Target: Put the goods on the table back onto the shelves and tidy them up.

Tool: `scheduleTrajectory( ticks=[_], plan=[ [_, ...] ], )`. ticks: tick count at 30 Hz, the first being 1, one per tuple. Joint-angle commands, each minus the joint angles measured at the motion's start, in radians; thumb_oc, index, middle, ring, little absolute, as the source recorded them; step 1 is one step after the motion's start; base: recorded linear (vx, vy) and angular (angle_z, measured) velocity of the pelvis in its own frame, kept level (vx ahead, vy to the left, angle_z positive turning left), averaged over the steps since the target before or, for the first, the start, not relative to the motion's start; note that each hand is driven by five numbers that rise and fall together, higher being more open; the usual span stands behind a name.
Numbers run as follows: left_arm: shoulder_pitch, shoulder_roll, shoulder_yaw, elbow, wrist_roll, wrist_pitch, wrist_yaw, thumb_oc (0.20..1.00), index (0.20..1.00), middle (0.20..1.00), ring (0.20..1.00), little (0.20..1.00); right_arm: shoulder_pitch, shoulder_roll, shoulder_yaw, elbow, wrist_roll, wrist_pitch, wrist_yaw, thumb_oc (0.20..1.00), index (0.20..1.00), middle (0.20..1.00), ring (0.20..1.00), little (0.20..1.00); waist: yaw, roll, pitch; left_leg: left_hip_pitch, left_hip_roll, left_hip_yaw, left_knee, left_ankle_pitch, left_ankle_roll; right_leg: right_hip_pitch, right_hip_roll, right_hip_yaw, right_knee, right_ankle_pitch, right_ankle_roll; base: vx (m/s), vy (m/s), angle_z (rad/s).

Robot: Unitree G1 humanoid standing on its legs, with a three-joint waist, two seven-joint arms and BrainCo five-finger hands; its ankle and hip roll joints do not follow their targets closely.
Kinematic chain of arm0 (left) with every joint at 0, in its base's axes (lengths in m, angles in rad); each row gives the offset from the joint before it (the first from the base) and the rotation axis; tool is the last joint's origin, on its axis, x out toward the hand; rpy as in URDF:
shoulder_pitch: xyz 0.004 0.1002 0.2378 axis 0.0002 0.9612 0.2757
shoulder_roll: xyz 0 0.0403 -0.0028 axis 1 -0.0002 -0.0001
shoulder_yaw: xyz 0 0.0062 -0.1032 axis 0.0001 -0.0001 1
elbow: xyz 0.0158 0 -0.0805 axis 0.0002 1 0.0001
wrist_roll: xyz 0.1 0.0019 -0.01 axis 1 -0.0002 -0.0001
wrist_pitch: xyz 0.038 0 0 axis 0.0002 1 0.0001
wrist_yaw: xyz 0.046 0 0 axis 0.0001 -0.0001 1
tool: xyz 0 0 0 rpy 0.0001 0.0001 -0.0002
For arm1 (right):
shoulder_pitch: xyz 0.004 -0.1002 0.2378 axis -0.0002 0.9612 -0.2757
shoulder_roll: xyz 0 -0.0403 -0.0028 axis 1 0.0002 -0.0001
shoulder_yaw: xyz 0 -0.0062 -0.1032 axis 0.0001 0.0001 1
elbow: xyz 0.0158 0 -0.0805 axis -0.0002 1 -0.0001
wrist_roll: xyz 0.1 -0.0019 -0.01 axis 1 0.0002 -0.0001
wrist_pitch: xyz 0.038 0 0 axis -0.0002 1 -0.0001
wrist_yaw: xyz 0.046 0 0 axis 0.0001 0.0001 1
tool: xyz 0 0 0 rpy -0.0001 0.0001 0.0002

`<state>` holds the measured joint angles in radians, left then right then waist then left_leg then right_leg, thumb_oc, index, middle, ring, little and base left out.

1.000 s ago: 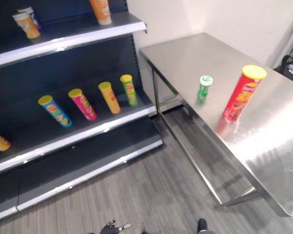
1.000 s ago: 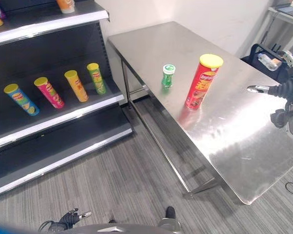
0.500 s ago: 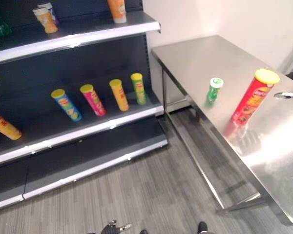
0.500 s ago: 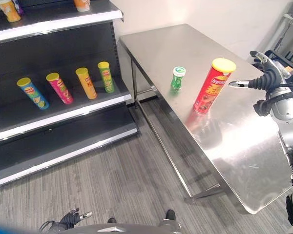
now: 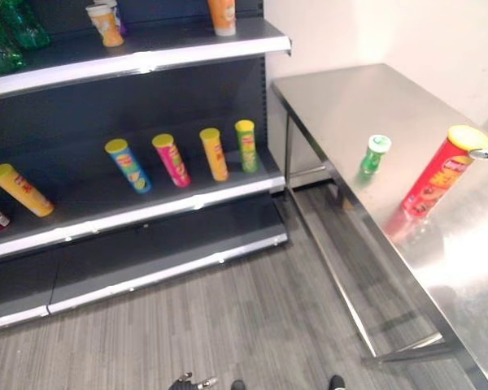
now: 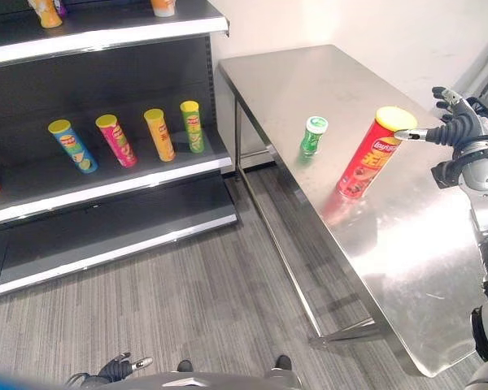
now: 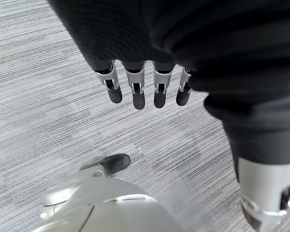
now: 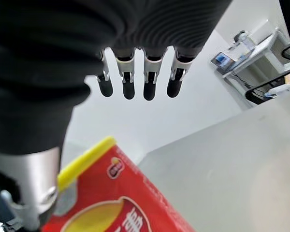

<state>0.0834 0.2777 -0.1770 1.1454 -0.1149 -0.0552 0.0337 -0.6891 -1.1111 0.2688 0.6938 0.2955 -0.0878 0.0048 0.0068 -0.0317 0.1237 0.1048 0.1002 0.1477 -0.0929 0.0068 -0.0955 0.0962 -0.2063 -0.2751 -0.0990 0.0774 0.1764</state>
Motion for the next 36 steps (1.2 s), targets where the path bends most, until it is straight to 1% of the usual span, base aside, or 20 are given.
scheduleTrajectory(
  ticks=[1,2,5,7,9,15,24,25,26,27,31,34,36],
  plan=[
    [-0.044,0.034,-0.044,0.027,-0.027,-0.014,-0.003,1.000,1.000,1.000,1.000,1.000,-0.115,-0.027,0.076,0.014,0.045,-0.020,0.009,1.000,1.000,1.000,1.000,1.000,0.016,-0.034,-0.030,-0.047,0.070,0.054,0.012,0.028,-0.084,0.044,-0.008,-0.014,0.089,-0.150,0.012,0.03,-0.019,0.01],
    [-0.040,0.036,-0.050,0.023,-0.028,-0.014,-0.011,1.000,1.000,1.000,1.000,1.000,-0.131,-0.029,0.124,0.017,0.049,-0.012,0.048,1.000,1.000,1.000,1.000,1.000,0.022,-0.036,-0.030,-0.049,0.070,0.050,0.012,0.029,-0.086,0.047,-0.007,-0.022,0.087,-0.153,0.010,0.03,-0.019,0.02],
    [-0.038,0.037,-0.052,0.023,-0.027,-0.016,-0.015,1.000,1.000,1.000,1.000,1.000,-0.145,-0.036,0.160,0.019,0.039,-0.012,0.066,1.000,1.000,1.000,1.000,1.000,0.024,-0.037,-0.029,-0.050,0.071,0.048,0.012,0.030,-0.087,0.049,-0.006,-0.028,0.087,-0.154,0.010,0.02,-0.013,0.02],
    [-0.038,0.037,-0.051,0.023,-0.027,-0.016,-0.015,1.000,1.000,1.000,1.000,1.000,-0.146,-0.036,0.161,0.020,0.039,-0.012,0.066,1.000,1.000,1.000,1.000,1.000,0.023,-0.036,-0.029,-0.050,0.071,0.048,0.012,0.030,-0.087,0.049,-0.006,-0.028,0.087,-0.154,0.010,0.01,-0.005,0.13],
    [-0.038,0.039,-0.051,0.022,-0.025,-0.016,-0.018,1.000,1.000,1.000,1.000,1.000,-0.154,-0.033,0.191,0.014,0.027,-0.011,0.083,1.000,1.000,1.000,1.000,1.000,0.026,-0.038,-0.030,-0.050,0.071,0.048,0.012,0.030,-0.087,0.050,-0.005,-0.030,0.085,-0.155,0.009,0.02,-0.012,0.13],
    [-0.033,0.038,-0.050,0.025,-0.021,-0.017,-0.022,1.000,1.000,1.000,1.000,1.000,-0.154,-0.041,0.228,-0.003,0.036,-0.011,0.120,1.000,1.000,1.000,1.000,1.000,0.028,-0.041,-0.031,-0.050,0.073,0.047,0.010,0.031,-0.090,0.052,-0.006,-0.036,0.085,-0.156,0.010,0.00,0.000,0.00],
    [-0.028,0.043,-0.049,0.023,-0.021,-0.020,-0.023,1.000,1.000,1.000,1.000,1.000,-0.178,-0.035,0.259,0.047,-0.014,-0.003,0.118,1.000,1.000,1.000,1.000,1.000,0.031,-0.045,-0.032,-0.050,0.071,0.043,0.010,0.027,-0.087,0.054,-0.007,-0.037,0.083,-0.155,0.010,0.00,0.000,0.00],
    [-0.029,0.043,-0.048,0.023,-0.020,-0.019,-0.023,1.000,1.000,1.000,1.000,1.000,-0.181,-0.036,0.264,0.050,-0.019,-0.002,0.119,0.790,0.790,0.790,0.790,0.790,0.031,-0.046,-0.031,-0.050,0.071,0.043,0.010,0.027,-0.087,0.054,-0.007,-0.037,0.084,-0.154,0.011,0.00,0.000,0.00],
    [-0.029,0.043,-0.048,0.023,-0.020,-0.019,-0.023,1.000,1.000,1.000,1.000,1.000,-0.182,-0.036,0.265,0.050,-0.019,-0.002,0.119,0.514,0.514,0.514,0.514,0.514,0.031,-0.046,-0.031,-0.050,0.071,0.043,0.010,0.027,-0.087,0.054,-0.007,-0.037,0.084,-0.154,0.011,0.00,0.000,0.00],
    [-0.031,0.044,-0.047,0.024,-0.020,-0.019,-0.023,1.000,1.000,1.000,1.000,1.000,-0.189,-0.034,0.274,0.061,-0.026,-0.001,0.120,0.200,0.200,0.200,0.200,0.200,0.032,-0.046,-0.030,-0.049,0.071,0.042,0.011,0.027,-0.086,0.053,-0.008,-0.038,0.085,-0.154,0.011,0.00,0.000,0.00],
    [-0.031,0.044,-0.044,0.020,-0.023,-0.018,-0.020,1.000,1.000,1.000,1.000,1.000,-0.174,-0.032,0.256,0.053,-0.033,0.002,0.107,0.200,0.200,0.200,0.200,0.200,0.030,-0.048,-0.029,-0.047,0.069,0.040,0.011,0.024,-0.084,0.053,-0.009,-0.037,0.087,-0.155,0.012,0.00,0.000,0.00],
    [-0.032,0.041,-0.029,0.018,-0.028,-0.017,-0.016,1.000,1.000,1.000,1.000,1.000,-0.121,-0.032,0.189,0.008,-0.026,-0.005,0.082,0.200,0.200,0.200,0.200,0.200,0.025,-0.045,-0.029,-0.047,0.069,0.041,0.014,0.022,-0.083,0.051,-0.009,-0.037,0.089,-0.157,0.011,0.00,0.000,0.00],
    [-0.029,0.040,-0.014,0.016,-0.029,-0.015,-0.014,1.000,1.000,1.000,1.000,1.000,-0.063,-0.040,0.115,-0.047,-0.021,-0.013,0.056,0.200,0.200,0.200,0.200,0.200,0.020,-0.042,-0.030,-0.045,0.071,0.042,0.014,0.022,-0.084,0.051,-0.007,-0.035,0.090,-0.160,0.010,0.00,0.000,0.00]
  ],
)
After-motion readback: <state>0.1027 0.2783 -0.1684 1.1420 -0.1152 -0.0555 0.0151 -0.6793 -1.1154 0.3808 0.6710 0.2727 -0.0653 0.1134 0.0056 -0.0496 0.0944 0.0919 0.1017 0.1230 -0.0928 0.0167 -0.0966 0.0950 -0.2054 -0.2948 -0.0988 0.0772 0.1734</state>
